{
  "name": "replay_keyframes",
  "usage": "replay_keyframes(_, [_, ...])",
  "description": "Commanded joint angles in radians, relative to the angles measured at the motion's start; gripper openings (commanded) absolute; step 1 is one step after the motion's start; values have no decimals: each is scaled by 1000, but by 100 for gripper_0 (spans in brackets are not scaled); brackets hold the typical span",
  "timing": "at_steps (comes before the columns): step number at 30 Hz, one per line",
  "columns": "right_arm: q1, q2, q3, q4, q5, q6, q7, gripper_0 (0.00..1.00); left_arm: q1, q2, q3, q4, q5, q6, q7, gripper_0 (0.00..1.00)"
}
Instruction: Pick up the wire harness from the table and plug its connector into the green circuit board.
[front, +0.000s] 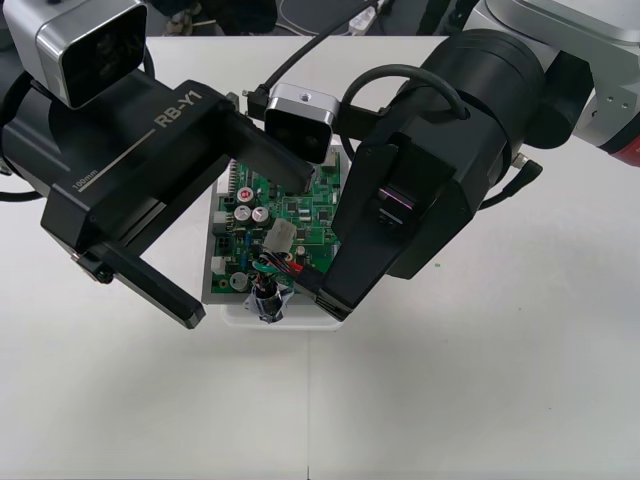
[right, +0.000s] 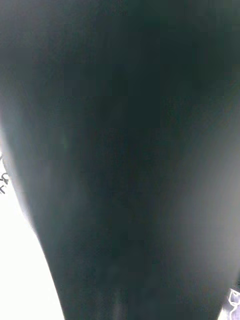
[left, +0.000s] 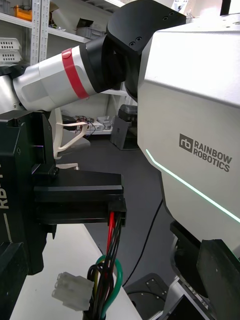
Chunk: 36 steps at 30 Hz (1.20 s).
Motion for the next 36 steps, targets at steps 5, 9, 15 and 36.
replay_keyframes(5, [-51, 14, 4, -31, 3, -1, -8, 0, 5, -31, -11, -42, -6, 57, 62, 100])
replay_keyframes(9, [-51, 14, 4, -29, 3, -1, -8, 0, 5, -38, -13, -47, -8, 57, 65, 100])
replay_keyframes(15, [-51, 14, 4, -31, 3, -1, -8, 0, 7, -59, -11, -47, -42, 57, 70, 100])
replay_keyframes(36, [-51, 14, 4, -31, 3, -1, -6, 0, 7, -76, -16, -58, -54, 62, 87, 100])
